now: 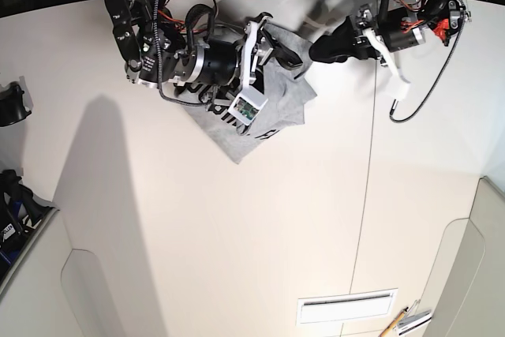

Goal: Fold the T-shirt properly
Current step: 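Grasp the folded bundle with both grippers and fold it over again, then hold the bundle with both grippers and flatten it into a square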

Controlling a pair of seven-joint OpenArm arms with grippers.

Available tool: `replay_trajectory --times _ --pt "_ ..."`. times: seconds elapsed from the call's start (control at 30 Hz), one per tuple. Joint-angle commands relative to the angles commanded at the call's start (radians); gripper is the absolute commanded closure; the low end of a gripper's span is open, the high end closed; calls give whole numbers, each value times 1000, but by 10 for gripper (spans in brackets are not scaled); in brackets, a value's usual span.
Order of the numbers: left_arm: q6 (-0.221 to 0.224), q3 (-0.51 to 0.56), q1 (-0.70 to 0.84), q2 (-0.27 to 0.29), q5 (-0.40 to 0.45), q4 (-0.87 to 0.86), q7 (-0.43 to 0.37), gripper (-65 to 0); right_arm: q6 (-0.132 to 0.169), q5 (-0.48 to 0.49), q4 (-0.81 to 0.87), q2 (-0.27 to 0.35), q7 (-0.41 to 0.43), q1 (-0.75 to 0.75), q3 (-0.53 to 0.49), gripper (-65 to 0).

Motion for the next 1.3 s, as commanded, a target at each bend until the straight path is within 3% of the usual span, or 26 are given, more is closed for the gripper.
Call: replay_trajectory --times 0.1,0.2,0.33,0.43,0.57,0.67,0.77,0.87,0.93,1.0,1.13,1.2,1.27,1.3 --pt "0 -97 3 -18 -85 0 0 -348 0 -23 0 0 -1 41 -35 -347" --pt "0 -161 5 -52 -91 0 0 -348 0 -43 0 0 -5 67 -108 -347" --pt "0 -197 20 -89 -91 0 0 -348 0 -145 0 0 -4 85 -227 -348" --pt "0 -219 19 -94 -91 0 0 -348 -9 -151 0 -1 -7 103 -282 -437" --pt "0 -238 19 -97 -91 0 0 -348 -13 -137 30 0 -31 111 -281 -449" --pt "0 -239 19 -99 -91 0 0 -348 -20 -130 89 0 -80 111 -236 -449" --pt "0 -238 20 -99 -91 3 0 -334 -49 -130 115 0 -69 111 -119 -449" --pt "0 -238 25 -95 -91 58 0 -137 -71 -130 113 0 -24 111 38 -447" --pt "0 -227 40 -92 -91 136 0 -120 -108 -130 109 1 3 111 138 -446" --pt "0 -192 61 -90 -91 229 0 -119 -126 -130 103 5 24 111 221 -354" --pt "0 -23 83 -83 -91 361 0 -118 -147 -130 87 6 27 114 324 -6" --pt "0 85 83 -59 -71 370 0 -118 -146 -130 71 8 27 126 332 0" --pt "0 194 83 -20 87 370 -40 -118 -138 -112 37 8 27 145 332 0" --pt "0 247 84 1 182 370 -90 -118 -115 -85 2 8 28 161 331 0"
